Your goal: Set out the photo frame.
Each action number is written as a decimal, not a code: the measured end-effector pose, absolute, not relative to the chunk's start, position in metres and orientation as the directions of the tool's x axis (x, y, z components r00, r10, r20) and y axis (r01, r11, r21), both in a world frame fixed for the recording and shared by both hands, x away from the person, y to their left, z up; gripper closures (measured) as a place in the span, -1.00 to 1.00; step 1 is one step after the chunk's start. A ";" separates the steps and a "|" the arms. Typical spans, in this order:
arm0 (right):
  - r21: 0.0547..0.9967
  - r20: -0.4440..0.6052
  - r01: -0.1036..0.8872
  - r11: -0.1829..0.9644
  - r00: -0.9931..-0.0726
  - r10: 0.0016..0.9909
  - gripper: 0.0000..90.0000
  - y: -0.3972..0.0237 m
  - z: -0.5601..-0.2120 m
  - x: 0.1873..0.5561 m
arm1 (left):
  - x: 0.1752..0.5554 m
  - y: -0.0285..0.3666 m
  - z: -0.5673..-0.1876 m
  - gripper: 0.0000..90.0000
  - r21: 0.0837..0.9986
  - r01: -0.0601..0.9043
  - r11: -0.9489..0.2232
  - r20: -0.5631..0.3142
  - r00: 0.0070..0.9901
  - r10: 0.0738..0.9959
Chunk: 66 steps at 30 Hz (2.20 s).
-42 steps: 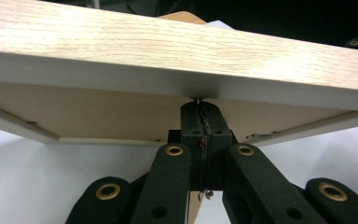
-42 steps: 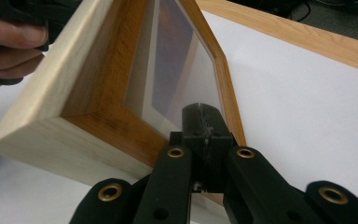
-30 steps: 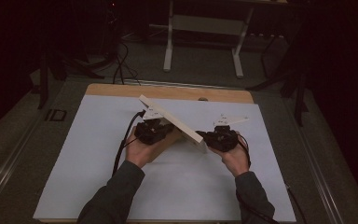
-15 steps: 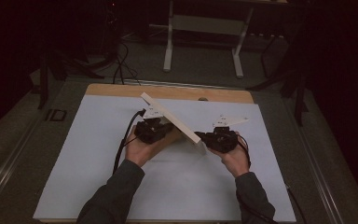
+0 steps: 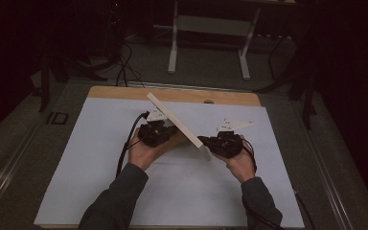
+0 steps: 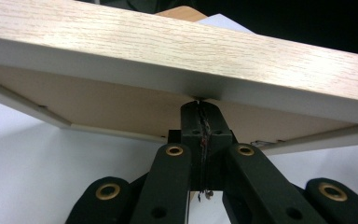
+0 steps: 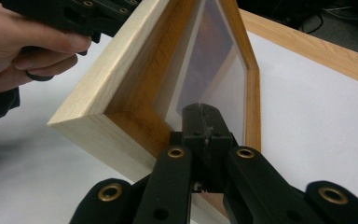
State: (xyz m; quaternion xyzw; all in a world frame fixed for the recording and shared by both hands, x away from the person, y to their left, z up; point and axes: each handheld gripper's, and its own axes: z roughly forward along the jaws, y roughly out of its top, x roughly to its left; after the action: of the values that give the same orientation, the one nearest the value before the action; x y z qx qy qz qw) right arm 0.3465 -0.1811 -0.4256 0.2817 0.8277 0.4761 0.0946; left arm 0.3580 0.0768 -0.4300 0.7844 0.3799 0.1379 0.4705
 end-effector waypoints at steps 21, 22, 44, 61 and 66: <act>0.843 0.095 0.348 0.410 -0.847 0.524 1.00 -0.169 -0.423 0.343 | 0.362 0.079 -0.430 1.00 0.838 0.469 -0.279 -0.136 0.675 0.725; 0.844 0.095 0.346 0.410 -0.848 0.521 1.00 -0.168 -0.423 0.343 | 0.362 0.080 -0.430 1.00 0.838 0.468 -0.280 -0.136 0.677 0.724; 0.843 0.078 0.319 0.434 -0.869 0.489 1.00 -0.149 -0.420 0.340 | 0.367 0.082 -0.431 1.00 0.844 0.447 -0.296 -0.135 0.712 0.689; 0.843 0.077 0.311 0.439 -0.877 0.473 1.00 -0.134 -0.419 0.341 | 0.380 0.085 -0.431 1.00 0.844 0.441 -0.304 -0.147 0.736 0.661; 0.845 0.084 0.315 0.433 -0.877 0.474 1.00 -0.128 -0.419 0.341 | 0.387 0.087 -0.433 1.00 0.845 0.447 -0.292 -0.172 0.746 0.644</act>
State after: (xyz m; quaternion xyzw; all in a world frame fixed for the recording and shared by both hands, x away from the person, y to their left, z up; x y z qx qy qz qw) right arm 0.3408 -0.1282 -0.4188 0.2340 0.8423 0.4785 0.0829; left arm 0.3865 0.0868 -0.4327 0.7973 0.3421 0.1009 0.4869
